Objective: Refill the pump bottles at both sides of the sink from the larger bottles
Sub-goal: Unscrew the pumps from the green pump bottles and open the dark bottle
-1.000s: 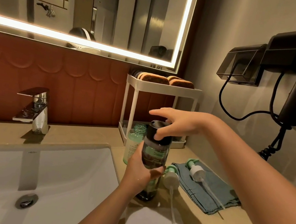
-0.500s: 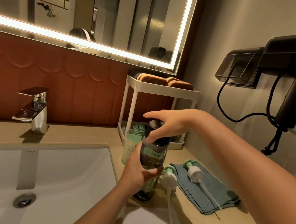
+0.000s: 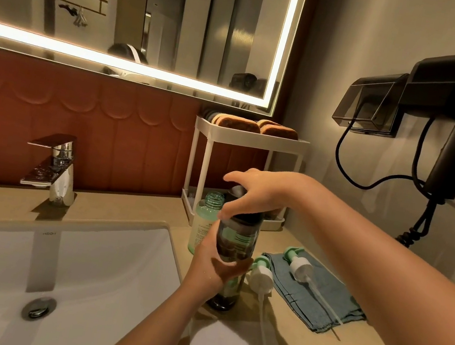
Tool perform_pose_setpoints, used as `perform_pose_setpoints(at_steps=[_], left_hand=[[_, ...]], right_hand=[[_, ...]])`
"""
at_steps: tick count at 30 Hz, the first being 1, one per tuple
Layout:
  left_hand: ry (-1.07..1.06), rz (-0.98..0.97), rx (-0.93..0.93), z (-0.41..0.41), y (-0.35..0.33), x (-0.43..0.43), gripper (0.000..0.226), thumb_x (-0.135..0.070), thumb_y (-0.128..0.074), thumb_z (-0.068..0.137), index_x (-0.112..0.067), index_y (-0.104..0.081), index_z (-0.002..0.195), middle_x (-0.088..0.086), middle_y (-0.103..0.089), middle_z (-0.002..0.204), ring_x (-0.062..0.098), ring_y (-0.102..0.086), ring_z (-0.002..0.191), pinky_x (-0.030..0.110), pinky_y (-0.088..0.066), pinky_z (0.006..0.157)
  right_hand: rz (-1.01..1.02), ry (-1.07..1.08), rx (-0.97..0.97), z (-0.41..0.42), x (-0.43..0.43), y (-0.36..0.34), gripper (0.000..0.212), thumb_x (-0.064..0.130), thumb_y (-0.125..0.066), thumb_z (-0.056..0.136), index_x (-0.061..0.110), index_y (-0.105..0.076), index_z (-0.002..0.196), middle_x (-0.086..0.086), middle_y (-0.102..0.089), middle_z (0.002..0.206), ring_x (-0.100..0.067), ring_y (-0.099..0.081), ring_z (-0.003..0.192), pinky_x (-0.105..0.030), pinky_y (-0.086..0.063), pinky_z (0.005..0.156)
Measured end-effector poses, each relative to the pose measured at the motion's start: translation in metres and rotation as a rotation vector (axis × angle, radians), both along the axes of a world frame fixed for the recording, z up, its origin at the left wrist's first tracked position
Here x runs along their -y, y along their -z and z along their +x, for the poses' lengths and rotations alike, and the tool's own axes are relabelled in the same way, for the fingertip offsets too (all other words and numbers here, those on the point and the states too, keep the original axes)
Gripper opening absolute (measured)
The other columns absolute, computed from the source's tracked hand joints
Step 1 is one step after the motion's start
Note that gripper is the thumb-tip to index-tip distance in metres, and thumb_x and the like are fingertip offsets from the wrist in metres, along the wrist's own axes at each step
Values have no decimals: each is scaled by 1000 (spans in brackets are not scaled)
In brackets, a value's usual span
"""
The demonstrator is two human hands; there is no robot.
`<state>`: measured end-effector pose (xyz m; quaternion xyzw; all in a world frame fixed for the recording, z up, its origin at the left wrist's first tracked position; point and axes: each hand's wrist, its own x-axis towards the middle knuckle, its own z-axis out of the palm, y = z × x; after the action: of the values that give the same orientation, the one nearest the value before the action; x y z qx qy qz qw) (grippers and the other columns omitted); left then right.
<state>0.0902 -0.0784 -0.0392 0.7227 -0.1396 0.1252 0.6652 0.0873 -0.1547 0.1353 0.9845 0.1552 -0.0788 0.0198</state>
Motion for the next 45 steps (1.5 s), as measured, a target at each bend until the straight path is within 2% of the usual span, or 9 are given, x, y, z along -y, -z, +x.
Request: perform_pose_setpoints(at_steps=[3, 6, 12, 15, 22, 28, 32, 39, 45], left_hand=[[-6, -10, -29, 0, 0, 0, 76, -9, -80, 69, -40, -33, 121, -23, -49, 108, 5, -44, 112, 25, -40, 94], [-12, 38, -12, 0, 2, -1, 81, -11, -81, 68, -38, -32, 127, -15, -50, 116, 7, -44, 115, 27, -40, 97], [9, 61, 14, 1, 3, -4, 78, -8, -79, 69, -38, -34, 124, -20, -50, 111, 1, -50, 105, 7, -45, 75], [4, 70, 9, -1, 2, -3, 78, -7, -77, 70, -34, -33, 128, -18, -49, 111, 6, -49, 112, 17, -44, 88], [-28, 106, 11, -1, 2, -3, 85, -21, -80, 71, -27, -30, 139, -8, -47, 131, 9, -44, 121, 30, -42, 100], [-8, 125, -30, -2, -1, -4, 99, -39, -81, 67, -29, -22, 145, -6, -41, 143, 15, -39, 131, 43, -41, 106], [29, 133, -39, -6, -8, -7, 98, -35, -80, 69, -28, -17, 143, -4, -35, 145, 16, -37, 132, 40, -40, 106], [-51, 33, -97, -19, -17, -6, 97, -73, -54, 69, -31, -10, 144, 7, -28, 147, 25, -34, 133, 51, -36, 107], [-167, 52, -81, -38, -20, -14, 64, -48, -45, 92, -21, -20, 144, 9, -27, 147, 25, -29, 134, 49, -31, 109]], right_hand=[[-152, 21, 187, 0, 0, 6, 81, 70, -51, 78, 18, -37, 138, -7, -49, 133, -25, -50, 115, -35, -48, 88], [-49, -3, 160, 2, 5, 3, 71, 61, -60, 78, 19, -44, 132, -5, -53, 125, -22, -52, 103, -28, -49, 74], [85, -85, 25, 5, 12, -8, 65, 35, -74, 76, 26, -41, 131, -1, -40, 131, -22, -45, 112, -28, -52, 80], [132, -119, 48, 6, 18, -18, 62, 30, -75, 75, 28, -41, 127, 2, -40, 124, -19, -44, 110, -31, -49, 88], [571, -77, 128, -11, 63, -13, 57, 25, -77, 73, 28, -39, 115, 0, -48, 112, -19, -53, 103, -34, -52, 87], [992, 36, 305, -57, 94, 53, 54, 29, -70, 80, 38, -47, 128, 5, -53, 116, -10, -55, 103, -15, -46, 74], [1185, 222, 344, -75, 106, 108, 40, 20, -73, 78, 28, -60, 115, 1, -63, 107, -5, -59, 92, -12, -49, 58], [948, 543, 400, -86, 114, 193, 63, 28, -77, 74, 21, -50, 130, -3, -54, 124, -20, -49, 114, -34, -46, 93], [785, 577, 448, -88, 105, 213, 72, 37, -72, 78, 12, -42, 138, -7, -45, 134, -24, -43, 123, -31, -37, 97]])
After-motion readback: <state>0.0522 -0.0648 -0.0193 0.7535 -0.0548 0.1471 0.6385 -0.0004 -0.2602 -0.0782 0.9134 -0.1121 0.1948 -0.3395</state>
